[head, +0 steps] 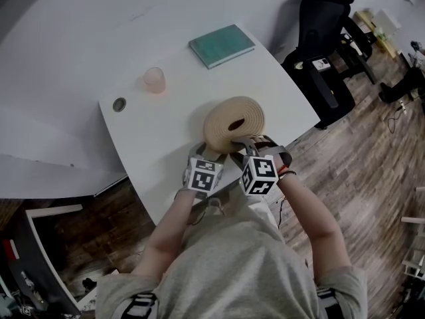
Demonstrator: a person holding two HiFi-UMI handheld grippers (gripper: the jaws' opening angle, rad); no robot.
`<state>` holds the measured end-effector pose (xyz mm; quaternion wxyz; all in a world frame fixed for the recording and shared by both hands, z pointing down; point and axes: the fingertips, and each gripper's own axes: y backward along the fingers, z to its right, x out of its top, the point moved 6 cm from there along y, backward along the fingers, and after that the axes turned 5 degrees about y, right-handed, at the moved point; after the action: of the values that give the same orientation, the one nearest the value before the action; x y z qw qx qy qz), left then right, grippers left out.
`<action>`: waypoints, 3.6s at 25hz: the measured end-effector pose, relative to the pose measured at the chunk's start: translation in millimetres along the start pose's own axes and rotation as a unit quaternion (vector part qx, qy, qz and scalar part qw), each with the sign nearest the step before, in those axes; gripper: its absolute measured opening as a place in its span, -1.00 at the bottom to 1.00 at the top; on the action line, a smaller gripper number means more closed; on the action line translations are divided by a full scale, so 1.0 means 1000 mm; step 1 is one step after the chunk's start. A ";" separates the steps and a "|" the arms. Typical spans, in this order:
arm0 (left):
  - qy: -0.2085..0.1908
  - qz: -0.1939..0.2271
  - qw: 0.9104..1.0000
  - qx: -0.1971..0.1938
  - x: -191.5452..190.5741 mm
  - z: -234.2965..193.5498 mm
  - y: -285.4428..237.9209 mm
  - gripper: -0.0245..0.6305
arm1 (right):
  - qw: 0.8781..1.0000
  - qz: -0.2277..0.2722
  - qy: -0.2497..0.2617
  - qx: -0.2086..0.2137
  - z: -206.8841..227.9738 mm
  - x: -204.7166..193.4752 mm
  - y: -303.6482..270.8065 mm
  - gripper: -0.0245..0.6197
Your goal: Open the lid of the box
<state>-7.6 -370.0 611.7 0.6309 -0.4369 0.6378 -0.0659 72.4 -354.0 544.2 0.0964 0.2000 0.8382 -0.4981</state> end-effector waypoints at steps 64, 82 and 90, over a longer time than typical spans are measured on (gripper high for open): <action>0.054 0.031 0.998 0.031 0.014 0.000 0.054 -0.33 | 0.881 0.201 -0.383 -0.193 0.092 -0.029 0.114 -0.69; 0.078 0.115 0.990 0.034 0.032 0.000 0.133 -0.81 | 0.818 0.237 -0.469 -0.234 0.030 -0.014 0.156 -0.69; 0.077 0.141 0.987 0.012 0.039 0.007 0.160 -0.86 | 0.801 0.237 -0.496 -0.237 -0.002 -0.011 0.161 -0.69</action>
<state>-70.8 -294.6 479.3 0.5883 -0.3286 0.7386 -0.0177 151.5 -286.8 421.3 0.6584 0.0888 0.6943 -0.2767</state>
